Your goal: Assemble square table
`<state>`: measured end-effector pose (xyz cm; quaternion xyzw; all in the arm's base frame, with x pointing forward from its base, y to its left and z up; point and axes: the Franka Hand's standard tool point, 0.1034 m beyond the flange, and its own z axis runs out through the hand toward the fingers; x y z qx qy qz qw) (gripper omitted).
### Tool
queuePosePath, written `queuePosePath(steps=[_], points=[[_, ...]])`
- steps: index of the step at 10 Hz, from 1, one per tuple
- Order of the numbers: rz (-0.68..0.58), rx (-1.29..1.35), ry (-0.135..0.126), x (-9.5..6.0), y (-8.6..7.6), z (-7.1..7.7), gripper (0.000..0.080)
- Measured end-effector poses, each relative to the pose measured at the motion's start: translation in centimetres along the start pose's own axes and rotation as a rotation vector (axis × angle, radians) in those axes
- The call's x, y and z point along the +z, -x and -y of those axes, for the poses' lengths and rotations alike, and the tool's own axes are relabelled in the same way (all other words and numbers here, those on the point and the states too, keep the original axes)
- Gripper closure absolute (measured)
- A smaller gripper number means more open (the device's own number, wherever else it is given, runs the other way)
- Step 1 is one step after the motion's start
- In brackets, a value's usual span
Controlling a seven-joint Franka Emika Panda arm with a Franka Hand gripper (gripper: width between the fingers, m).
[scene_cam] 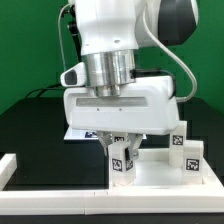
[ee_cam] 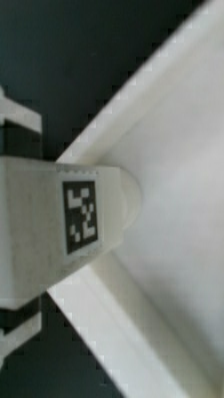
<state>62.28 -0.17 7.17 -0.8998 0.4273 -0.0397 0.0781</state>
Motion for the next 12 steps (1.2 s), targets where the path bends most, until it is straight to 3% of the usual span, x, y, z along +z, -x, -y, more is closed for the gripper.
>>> queuePosePath(steps=[1, 2, 4, 5, 9, 11, 12], points=[[0.037, 0.258, 0.005, -0.1, -0.1, -0.3, 0.0510], [0.061, 0.466, -0.008, -0.2, 0.0, 0.0, 0.0510], [0.098, 0.707, -0.028, -0.1, 0.2, 0.2, 0.0509], [0.101, 0.804, -0.024, -0.1, 0.4, 0.4, 0.0509], [0.099, 0.846, -0.020, 0.0, 0.5, 0.4, 0.0509], [0.077, 0.580, -0.011, 0.0, 0.4, 0.5, 0.0229], [0.065, 0.372, -0.005, 0.0, 0.6, 0.9, 0.0229]])
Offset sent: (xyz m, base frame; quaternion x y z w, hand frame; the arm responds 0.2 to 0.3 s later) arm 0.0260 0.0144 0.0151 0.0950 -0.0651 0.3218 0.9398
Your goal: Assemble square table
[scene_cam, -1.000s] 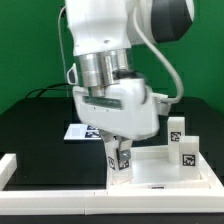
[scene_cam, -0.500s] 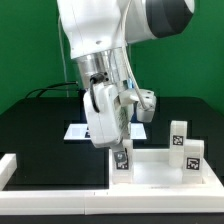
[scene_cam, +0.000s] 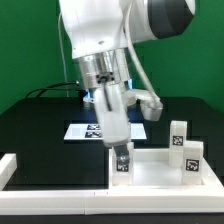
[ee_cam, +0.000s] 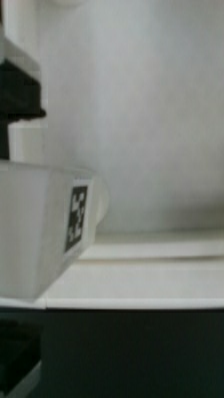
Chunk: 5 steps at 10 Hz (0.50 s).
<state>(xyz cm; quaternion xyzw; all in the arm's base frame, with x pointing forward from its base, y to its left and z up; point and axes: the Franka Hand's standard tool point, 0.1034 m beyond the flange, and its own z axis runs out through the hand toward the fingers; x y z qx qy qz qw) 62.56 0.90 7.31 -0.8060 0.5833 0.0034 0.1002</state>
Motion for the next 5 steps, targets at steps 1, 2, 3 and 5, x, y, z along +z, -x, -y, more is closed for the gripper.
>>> queuePosePath(steps=[1, 2, 3, 5], points=[[0.000, -0.125, 0.011, 0.15, 0.55, 0.06, 0.0164], [0.000, -0.170, 0.010, 0.11, 0.30, -0.03, 0.0154], [0.000, -0.214, 0.011, 0.10, 0.21, -0.06, 0.0154], [-0.004, -0.432, 0.019, 0.08, 0.13, -0.11, 0.0151]])
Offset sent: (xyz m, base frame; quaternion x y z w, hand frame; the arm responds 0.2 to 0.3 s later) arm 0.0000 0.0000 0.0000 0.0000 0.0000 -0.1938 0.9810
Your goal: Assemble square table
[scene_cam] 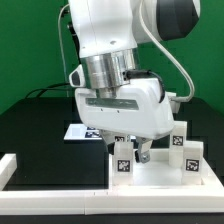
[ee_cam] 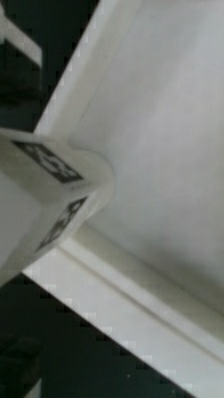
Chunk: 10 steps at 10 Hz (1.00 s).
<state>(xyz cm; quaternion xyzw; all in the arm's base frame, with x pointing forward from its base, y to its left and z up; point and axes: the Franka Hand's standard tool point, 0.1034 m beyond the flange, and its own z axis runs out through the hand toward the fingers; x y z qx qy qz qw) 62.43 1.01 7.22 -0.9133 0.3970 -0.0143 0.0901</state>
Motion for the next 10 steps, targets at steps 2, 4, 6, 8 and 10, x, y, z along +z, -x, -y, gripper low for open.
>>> queuePosePath(steps=[2, 4, 6, 8, 10], points=[[-0.008, -0.379, 0.034, -0.02, -0.17, -0.22, 0.0151], [0.040, -0.617, 0.058, 0.50, 0.32, -0.55, 0.0151], [0.036, -0.595, 0.057, 0.51, 0.23, -0.54, 0.0151], [0.033, -0.496, 0.058, 0.51, 0.26, -0.52, 0.0411], [0.028, -0.336, 0.060, 0.52, 0.23, -0.57, 0.0507]])
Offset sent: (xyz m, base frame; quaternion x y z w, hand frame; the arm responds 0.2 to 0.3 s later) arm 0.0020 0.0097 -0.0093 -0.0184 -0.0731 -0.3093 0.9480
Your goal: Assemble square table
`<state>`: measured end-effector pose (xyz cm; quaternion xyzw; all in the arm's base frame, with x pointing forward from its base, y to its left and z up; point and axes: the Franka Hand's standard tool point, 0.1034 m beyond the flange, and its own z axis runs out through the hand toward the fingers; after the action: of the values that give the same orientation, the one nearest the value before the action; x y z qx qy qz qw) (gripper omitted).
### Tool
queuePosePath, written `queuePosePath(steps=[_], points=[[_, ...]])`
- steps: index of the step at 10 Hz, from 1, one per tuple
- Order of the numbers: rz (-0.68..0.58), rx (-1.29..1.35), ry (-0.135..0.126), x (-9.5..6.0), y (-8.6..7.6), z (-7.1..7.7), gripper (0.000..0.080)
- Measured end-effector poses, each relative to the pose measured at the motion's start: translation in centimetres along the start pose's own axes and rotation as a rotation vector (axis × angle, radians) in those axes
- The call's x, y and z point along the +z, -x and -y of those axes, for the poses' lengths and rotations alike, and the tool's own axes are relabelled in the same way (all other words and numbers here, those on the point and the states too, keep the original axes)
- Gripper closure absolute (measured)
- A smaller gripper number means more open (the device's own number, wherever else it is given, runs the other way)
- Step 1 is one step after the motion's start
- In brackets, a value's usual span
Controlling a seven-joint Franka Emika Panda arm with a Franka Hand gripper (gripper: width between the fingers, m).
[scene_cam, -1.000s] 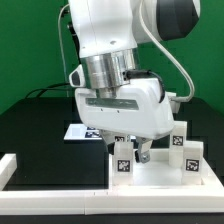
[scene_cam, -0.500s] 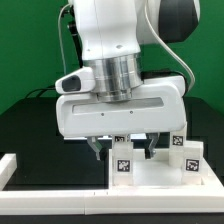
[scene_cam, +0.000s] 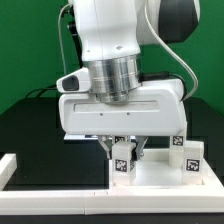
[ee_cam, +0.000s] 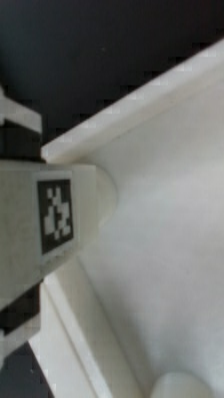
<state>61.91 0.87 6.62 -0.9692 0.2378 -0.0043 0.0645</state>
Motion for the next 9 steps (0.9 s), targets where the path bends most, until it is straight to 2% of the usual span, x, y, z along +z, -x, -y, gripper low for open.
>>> queuePosePath(steps=[3, 6, 7, 8, 9], points=[[0.000, 0.213, -0.001, -0.01, 0.00, 0.03, 0.0507], [0.007, 0.652, 0.001, -0.09, -0.15, -0.57, 0.0507], [0.020, 0.881, -0.019, -0.05, -0.01, -0.19, 0.0507], [0.032, 0.996, -0.033, 0.02, 0.15, 0.15, 0.0507], [0.033, 1.022, -0.035, 0.05, 0.15, 0.09, 0.0507]])
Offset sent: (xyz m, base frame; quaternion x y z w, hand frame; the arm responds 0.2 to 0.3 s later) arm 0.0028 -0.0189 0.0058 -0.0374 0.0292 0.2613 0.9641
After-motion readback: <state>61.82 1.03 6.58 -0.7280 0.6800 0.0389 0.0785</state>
